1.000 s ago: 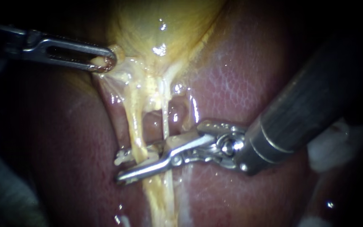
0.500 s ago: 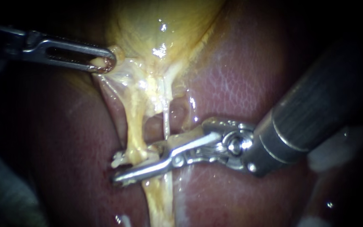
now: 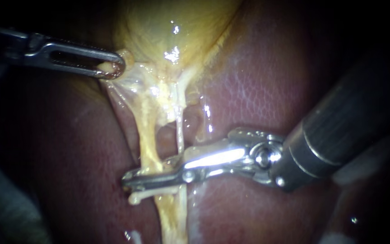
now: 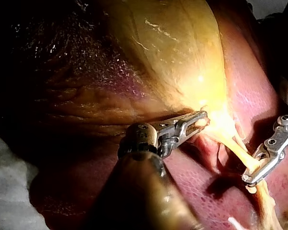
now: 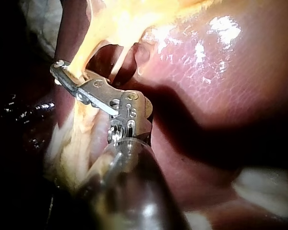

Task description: Clipping second clip left tube

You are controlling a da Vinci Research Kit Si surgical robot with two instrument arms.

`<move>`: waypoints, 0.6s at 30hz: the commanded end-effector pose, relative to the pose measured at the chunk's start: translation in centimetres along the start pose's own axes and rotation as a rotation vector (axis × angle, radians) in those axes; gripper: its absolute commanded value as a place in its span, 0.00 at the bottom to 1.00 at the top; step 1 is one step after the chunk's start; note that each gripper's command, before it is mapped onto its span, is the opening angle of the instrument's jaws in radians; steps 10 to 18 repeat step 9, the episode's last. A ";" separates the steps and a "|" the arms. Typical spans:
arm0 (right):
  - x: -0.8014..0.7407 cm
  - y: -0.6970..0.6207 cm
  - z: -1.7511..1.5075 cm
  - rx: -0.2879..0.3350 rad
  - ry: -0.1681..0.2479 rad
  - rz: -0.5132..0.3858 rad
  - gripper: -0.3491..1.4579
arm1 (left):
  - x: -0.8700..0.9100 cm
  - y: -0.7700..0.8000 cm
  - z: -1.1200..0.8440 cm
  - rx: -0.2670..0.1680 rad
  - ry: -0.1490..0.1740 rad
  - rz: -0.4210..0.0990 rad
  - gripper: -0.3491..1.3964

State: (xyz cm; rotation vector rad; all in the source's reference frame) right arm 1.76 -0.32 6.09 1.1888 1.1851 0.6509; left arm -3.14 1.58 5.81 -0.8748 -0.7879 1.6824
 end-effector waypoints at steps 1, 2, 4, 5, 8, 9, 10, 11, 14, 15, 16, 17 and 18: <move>-0.01 0.00 0.00 0.001 0.000 0.000 0.00 | 0.00 0.00 0.00 0.000 0.000 0.000 0.00; -0.01 0.00 0.00 0.001 0.000 0.000 0.00 | 0.00 0.00 0.00 0.000 0.000 0.000 0.00; -0.01 0.00 0.01 0.001 -0.001 0.000 0.00 | 0.00 0.00 0.00 0.000 0.000 0.000 0.00; -0.01 0.00 0.01 0.001 -0.001 -0.001 0.00 | 0.00 0.00 0.00 0.000 0.000 0.000 0.00; -0.02 0.01 0.01 0.001 -0.001 -0.001 0.00 | 0.00 0.00 0.00 0.000 0.000 0.000 0.00; -0.02 0.01 0.01 0.001 -0.001 -0.001 0.00 | 0.00 -0.01 0.00 0.000 0.000 0.000 0.00; -0.02 0.01 0.01 0.001 -0.001 -0.001 0.00 | 0.00 -0.01 0.00 0.000 0.000 0.000 0.00; -0.02 0.01 0.01 0.001 -0.001 -0.001 0.00 | 0.00 -0.01 0.00 0.000 0.000 0.000 0.00; -0.02 0.01 0.01 0.001 -0.001 -0.001 0.00 | 0.00 -0.01 0.00 0.000 0.000 0.000 0.00; -0.02 0.01 0.01 0.001 -0.001 -0.001 0.00 | 0.00 -0.01 0.00 0.000 0.000 0.000 0.00; -0.02 0.01 0.01 0.001 -0.001 -0.001 0.00 | 0.00 -0.01 0.00 0.000 0.000 0.000 0.00; -0.02 0.01 0.01 0.001 -0.001 -0.001 0.00 | 0.00 -0.01 0.00 0.000 0.000 0.000 0.00; -0.02 0.01 0.01 0.001 -0.001 -0.001 0.00 | 0.00 -0.01 0.00 0.000 0.000 0.000 0.00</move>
